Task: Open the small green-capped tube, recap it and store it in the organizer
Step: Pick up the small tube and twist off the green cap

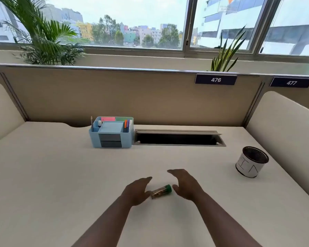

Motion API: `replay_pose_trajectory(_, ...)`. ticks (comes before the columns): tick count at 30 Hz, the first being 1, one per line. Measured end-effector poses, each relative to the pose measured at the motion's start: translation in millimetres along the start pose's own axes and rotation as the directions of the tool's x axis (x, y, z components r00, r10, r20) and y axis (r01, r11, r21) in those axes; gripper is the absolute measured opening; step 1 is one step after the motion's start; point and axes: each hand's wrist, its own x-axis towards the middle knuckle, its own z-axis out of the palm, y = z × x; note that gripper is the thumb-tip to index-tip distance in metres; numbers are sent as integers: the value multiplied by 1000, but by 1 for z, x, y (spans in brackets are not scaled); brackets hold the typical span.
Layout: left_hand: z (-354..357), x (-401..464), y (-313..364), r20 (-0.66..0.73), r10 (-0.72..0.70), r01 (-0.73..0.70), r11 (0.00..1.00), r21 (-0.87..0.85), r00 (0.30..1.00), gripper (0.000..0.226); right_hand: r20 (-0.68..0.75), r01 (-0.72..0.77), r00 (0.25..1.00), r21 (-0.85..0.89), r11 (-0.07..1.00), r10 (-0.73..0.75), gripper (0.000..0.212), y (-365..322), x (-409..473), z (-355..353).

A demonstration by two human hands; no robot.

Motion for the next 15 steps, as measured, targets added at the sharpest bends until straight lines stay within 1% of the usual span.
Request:
replay_pose_trajectory(2, 8, 3, 3, 8, 4, -4, 1000, -25, 1000, 60, 88, -5, 996, -9, 1000, 5, 55, 0, 3, 8)
replay_pose_trajectory(5, 21, 6, 7, 6, 5, -4, 998, -56, 1000, 60, 134, -42, 990, -3, 999, 42, 53, 1, 6, 22)
replay_pose_trajectory(8, 29, 12, 9, -2, 17, -17, 996, -89, 1000, 63, 124, -57, 991, 14, 998, 55, 48, 2, 8, 31)
replay_pose_trajectory(11, 34, 15, 10, -4, 22, -22, 991, -130, 1000, 63, 104, -79, 992, 36, 996, 75, 39, 1, 10, 37)
replay_pose_trajectory(13, 34, 17, 10, -15, 26, -28, 991, -130, 1000, 62, 102, -85, 992, 86, 993, 76, 35, 0, 12, 36)
replay_pose_trajectory(15, 33, 19, 11, -70, 26, -33, 995, -99, 997, 58, 83, -69, 995, 167, 983, 56, 34, -3, 16, 31)
